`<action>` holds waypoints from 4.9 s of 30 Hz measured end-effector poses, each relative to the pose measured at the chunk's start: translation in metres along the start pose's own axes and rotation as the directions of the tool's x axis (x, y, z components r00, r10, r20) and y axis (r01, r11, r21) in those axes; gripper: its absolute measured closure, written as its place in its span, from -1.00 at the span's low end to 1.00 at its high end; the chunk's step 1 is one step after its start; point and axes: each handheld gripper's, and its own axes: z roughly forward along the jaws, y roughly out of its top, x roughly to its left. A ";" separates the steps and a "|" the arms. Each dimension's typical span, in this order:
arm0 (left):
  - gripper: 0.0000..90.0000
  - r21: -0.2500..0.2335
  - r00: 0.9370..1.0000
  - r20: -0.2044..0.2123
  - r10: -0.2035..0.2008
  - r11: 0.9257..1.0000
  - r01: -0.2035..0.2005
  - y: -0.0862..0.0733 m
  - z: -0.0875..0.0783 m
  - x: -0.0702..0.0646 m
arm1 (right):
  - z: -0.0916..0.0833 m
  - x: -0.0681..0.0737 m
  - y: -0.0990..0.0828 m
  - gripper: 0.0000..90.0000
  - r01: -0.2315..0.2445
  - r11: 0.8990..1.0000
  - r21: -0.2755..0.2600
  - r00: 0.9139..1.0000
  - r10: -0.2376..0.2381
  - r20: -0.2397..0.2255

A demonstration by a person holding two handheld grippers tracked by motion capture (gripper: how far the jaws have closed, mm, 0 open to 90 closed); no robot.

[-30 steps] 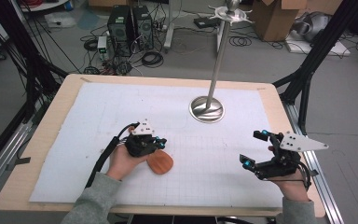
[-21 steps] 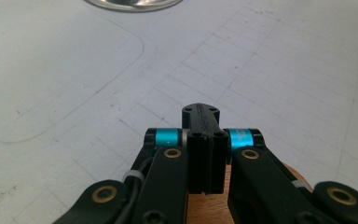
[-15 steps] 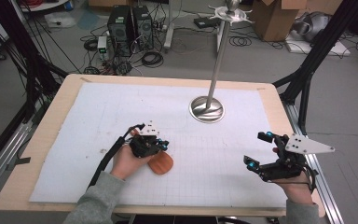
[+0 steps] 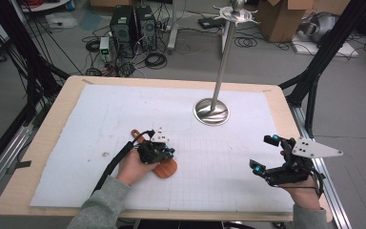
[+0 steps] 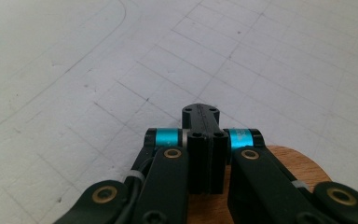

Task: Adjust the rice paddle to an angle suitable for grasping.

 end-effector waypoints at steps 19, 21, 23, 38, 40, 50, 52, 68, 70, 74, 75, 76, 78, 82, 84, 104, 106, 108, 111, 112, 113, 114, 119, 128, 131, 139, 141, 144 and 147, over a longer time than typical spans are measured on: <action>0.99 0.050 0.999 0.031 0.030 0.998 -0.032 -0.002 -0.009 -0.010 | 0.012 -0.003 0.002 -0.98 0.000 1.000 0.006 1.000 0.000 -0.020; 0.99 0.046 0.999 0.042 0.028 0.998 -0.030 -0.005 -0.011 -0.011 | 0.015 -0.004 0.003 -0.98 0.004 1.000 0.006 1.000 -0.004 -0.029; 0.99 0.051 0.999 0.050 0.022 0.998 -0.025 -0.006 -0.013 -0.011 | 0.019 -0.004 0.004 -0.98 0.001 1.000 0.009 0.999 -0.001 -0.035; 0.99 0.063 0.997 0.069 0.021 0.998 -0.025 -0.022 -0.032 -0.016 | 0.040 -0.005 0.013 -0.98 0.025 1.000 0.006 0.997 -0.025 -0.075; 0.99 0.063 0.997 0.068 0.022 0.998 -0.026 -0.023 -0.034 -0.016 | 0.042 -0.005 0.014 -0.98 0.024 1.000 0.006 0.997 -0.024 -0.079; 0.99 0.043 0.998 0.067 0.008 0.999 -0.011 -0.039 -0.051 -0.009 | 0.054 -0.008 0.019 -0.98 0.030 1.000 -0.009 0.994 -0.030 -0.102; 0.99 0.038 0.997 0.072 0.017 0.999 -0.020 -0.043 -0.055 -0.007 | 0.057 -0.008 0.020 -0.98 0.028 1.000 -0.009 0.994 -0.029 -0.108; 0.99 0.026 0.997 0.074 0.001 1.000 -0.003 -0.065 -0.079 0.005 | 0.072 -0.010 0.026 -0.98 0.037 0.999 -0.010 0.990 -0.037 -0.135; 0.99 0.026 0.997 0.074 0.002 1.000 -0.003 -0.066 -0.080 0.006 | 0.073 -0.010 0.026 -0.98 0.039 0.999 -0.013 0.990 -0.041 -0.136; 0.99 -0.001 0.998 0.062 0.002 1.000 -0.002 -0.067 -0.085 0.007 | 0.077 -0.008 0.028 -0.98 0.042 0.999 -0.012 0.989 -0.043 -0.144; 0.99 -0.019 0.998 0.061 -0.005 1.000 0.006 -0.067 -0.088 0.008 | 0.077 -0.008 0.028 -0.98 0.041 0.999 -0.010 0.988 -0.042 -0.149; 0.99 -0.034 0.998 0.055 -0.018 0.999 0.020 -0.066 -0.091 0.009 | 0.078 -0.009 0.028 -0.98 0.044 0.999 -0.011 0.988 -0.045 -0.148; 0.99 -0.061 0.999 0.005 -0.038 0.997 0.038 -0.065 -0.102 0.015 | 0.078 -0.009 0.028 -0.98 0.043 0.999 -0.011 0.988 -0.045 -0.148; 0.99 -0.069 0.997 -0.044 -0.058 0.996 0.055 -0.069 -0.112 0.025 | 0.077 -0.009 0.028 -0.98 0.042 0.999 -0.009 0.989 -0.043 -0.144; 0.99 -0.066 0.996 -0.065 -0.058 0.996 0.054 -0.072 -0.114 0.029 | 0.078 -0.008 0.028 -0.98 0.043 0.999 -0.008 0.989 -0.043 -0.143; 0.99 -0.037 0.982 -0.129 -0.135 0.991 0.132 -0.087 -0.111 0.054 | 0.073 -0.005 0.026 -0.98 0.056 0.998 0.013 0.989 -0.054 -0.135; 0.99 -0.029 0.980 -0.134 -0.144 0.990 0.141 -0.088 -0.110 0.056 | 0.072 -0.005 0.026 -0.98 0.056 0.998 0.015 0.990 -0.053 -0.129; 0.99 -0.026 0.980 -0.135 -0.144 0.990 0.142 -0.088 -0.109 0.056 | 0.071 -0.005 0.026 -0.98 0.050 0.999 0.019 0.990 -0.047 -0.133; 0.99 -0.023 0.980 -0.134 -0.151 0.989 0.149 -0.088 -0.106 0.057 | 0.070 -0.005 0.025 -0.98 0.054 0.998 0.020 0.991 -0.051 -0.127; 0.99 -0.019 0.980 -0.131 -0.148 0.989 0.147 -0.088 -0.106 0.057 | 0.070 -0.004 0.025 -0.98 0.053 0.998 0.023 0.991 -0.050 -0.127; 0.99 -0.019 0.980 -0.131 -0.148 0.989 0.147 -0.088 -0.106 0.057 | 0.070 -0.004 0.025 -0.98 0.053 0.998 0.023 0.991 -0.050 -0.127; 0.99 -0.021 0.981 -0.129 -0.144 0.990 0.142 -0.088 -0.105 0.058 | 0.069 -0.004 0.024 -0.98 0.052 0.998 0.021 0.991 -0.049 -0.124; 0.99 -0.019 0.983 -0.124 -0.138 0.990 0.137 -0.086 -0.102 0.058 | 0.065 -0.005 0.023 -0.98 0.044 0.999 0.022 0.992 -0.041 -0.118; 0.99 -0.012 0.986 -0.111 -0.127 0.992 0.126 -0.078 -0.095 0.055 | 0.062 -0.004 0.019 -0.98 0.046 0.998 0.031 0.993 -0.042 -0.107; 0.99 -0.018 0.988 -0.101 -0.119 0.993 0.118 -0.077 -0.092 0.054 | 0.060 -0.004 0.019 -0.98 0.043 0.999 0.032 0.994 -0.040 -0.105; 0.99 0.007 0.993 -0.086 -0.078 0.997 0.079 -0.066 -0.081 0.048 | 0.052 -0.004 0.016 -0.98 0.041 0.999 0.034 0.995 -0.038 -0.091; 0.99 0.014 0.995 -0.079 -0.065 0.998 0.066 -0.062 -0.078 0.045 | 0.051 -0.004 0.015 -0.98 0.040 0.999 0.036 0.995 -0.037 -0.088; 0.99 0.025 0.996 -0.079 -0.045 0.999 0.047 -0.058 -0.074 0.042 | 0.048 -0.004 0.014 -0.98 0.038 0.999 0.036 0.996 -0.035 -0.080; 0.99 0.025 0.997 -0.065 -0.038 0.999 0.040 -0.056 -0.071 0.041 | 0.046 -0.003 0.013 -0.98 0.035 0.998 0.043 0.996 -0.031 -0.078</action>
